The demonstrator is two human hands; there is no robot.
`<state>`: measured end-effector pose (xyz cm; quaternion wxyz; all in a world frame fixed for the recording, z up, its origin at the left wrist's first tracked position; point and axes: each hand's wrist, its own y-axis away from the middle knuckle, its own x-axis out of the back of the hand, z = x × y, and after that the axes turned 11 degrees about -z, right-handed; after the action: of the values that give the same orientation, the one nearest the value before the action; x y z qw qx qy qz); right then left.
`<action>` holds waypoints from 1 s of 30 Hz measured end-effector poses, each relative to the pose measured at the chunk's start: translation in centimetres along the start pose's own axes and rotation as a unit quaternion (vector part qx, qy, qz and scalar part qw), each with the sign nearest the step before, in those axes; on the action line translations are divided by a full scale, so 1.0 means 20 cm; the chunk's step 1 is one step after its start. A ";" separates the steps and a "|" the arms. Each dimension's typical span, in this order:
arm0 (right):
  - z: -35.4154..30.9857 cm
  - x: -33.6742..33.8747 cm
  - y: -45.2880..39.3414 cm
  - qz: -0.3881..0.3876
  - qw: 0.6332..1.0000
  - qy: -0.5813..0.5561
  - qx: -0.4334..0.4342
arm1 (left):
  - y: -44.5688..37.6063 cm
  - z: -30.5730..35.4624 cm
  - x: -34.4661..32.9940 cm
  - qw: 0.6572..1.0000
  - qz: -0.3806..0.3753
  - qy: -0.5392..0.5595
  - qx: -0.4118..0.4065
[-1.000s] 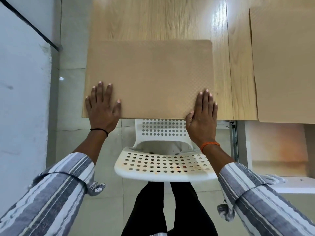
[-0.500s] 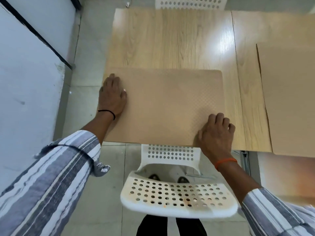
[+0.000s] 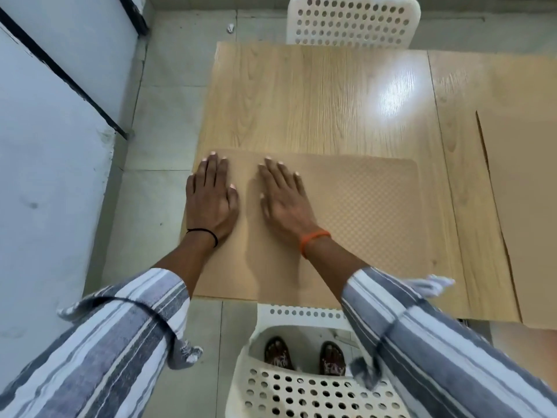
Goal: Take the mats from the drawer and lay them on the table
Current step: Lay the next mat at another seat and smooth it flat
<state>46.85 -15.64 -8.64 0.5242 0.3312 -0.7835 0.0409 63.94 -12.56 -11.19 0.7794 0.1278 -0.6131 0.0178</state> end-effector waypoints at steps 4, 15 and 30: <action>-0.06 -0.03 -0.26 -0.011 0.999 0.045 -0.013 | 0.00 0.00 0.00 1.000 0.003 -0.006 0.006; 0.48 0.10 0.02 0.084 0.978 0.055 -0.183 | 0.00 0.00 0.00 1.000 0.017 0.015 -0.001; 0.53 -0.11 0.95 0.091 0.968 0.030 -0.233 | 0.02 0.02 0.02 1.000 0.003 0.007 0.000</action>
<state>28.28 -4.16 -9.78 0.6044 0.1258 -0.7820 -0.0855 63.53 -12.29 -10.59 0.7834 0.1254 -0.6083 0.0212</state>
